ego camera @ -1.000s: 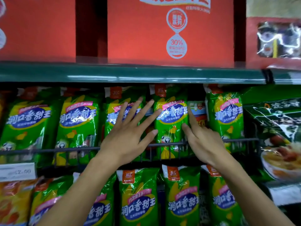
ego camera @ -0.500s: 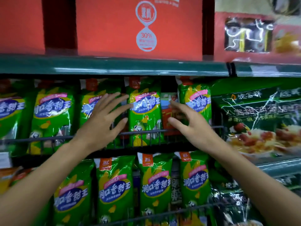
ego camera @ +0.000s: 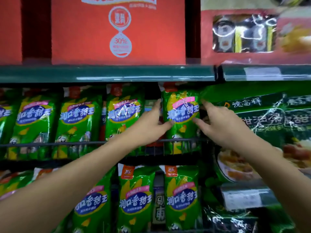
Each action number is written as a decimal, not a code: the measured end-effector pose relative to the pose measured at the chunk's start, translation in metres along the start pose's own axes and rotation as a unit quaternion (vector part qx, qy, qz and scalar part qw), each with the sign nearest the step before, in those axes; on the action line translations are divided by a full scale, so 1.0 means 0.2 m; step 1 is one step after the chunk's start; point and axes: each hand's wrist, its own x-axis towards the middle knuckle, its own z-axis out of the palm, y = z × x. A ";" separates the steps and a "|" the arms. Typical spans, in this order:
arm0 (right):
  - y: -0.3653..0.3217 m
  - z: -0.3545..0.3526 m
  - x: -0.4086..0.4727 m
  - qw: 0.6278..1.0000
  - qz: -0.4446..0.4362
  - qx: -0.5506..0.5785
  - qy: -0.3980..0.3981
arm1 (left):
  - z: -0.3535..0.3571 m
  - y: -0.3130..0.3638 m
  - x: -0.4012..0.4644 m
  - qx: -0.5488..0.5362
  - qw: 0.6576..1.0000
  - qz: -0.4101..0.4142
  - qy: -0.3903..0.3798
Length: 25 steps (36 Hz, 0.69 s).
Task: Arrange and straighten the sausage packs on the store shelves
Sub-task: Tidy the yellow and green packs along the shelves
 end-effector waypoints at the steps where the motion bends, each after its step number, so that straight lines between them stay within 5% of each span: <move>1: 0.01 0.00 0.02 1.000 -0.005 -0.001 -0.001 | 0.02 0.00 0.01 -0.010 1.000 -0.013 -0.026; 13: 0.03 0.06 0.01 0.982 -0.034 0.175 0.070 | -0.03 0.03 0.07 -0.132 0.990 -0.054 -0.005; 25: -0.09 0.09 0.04 0.979 -0.004 0.200 -0.034 | -0.08 0.01 0.07 -0.151 0.984 -0.090 0.003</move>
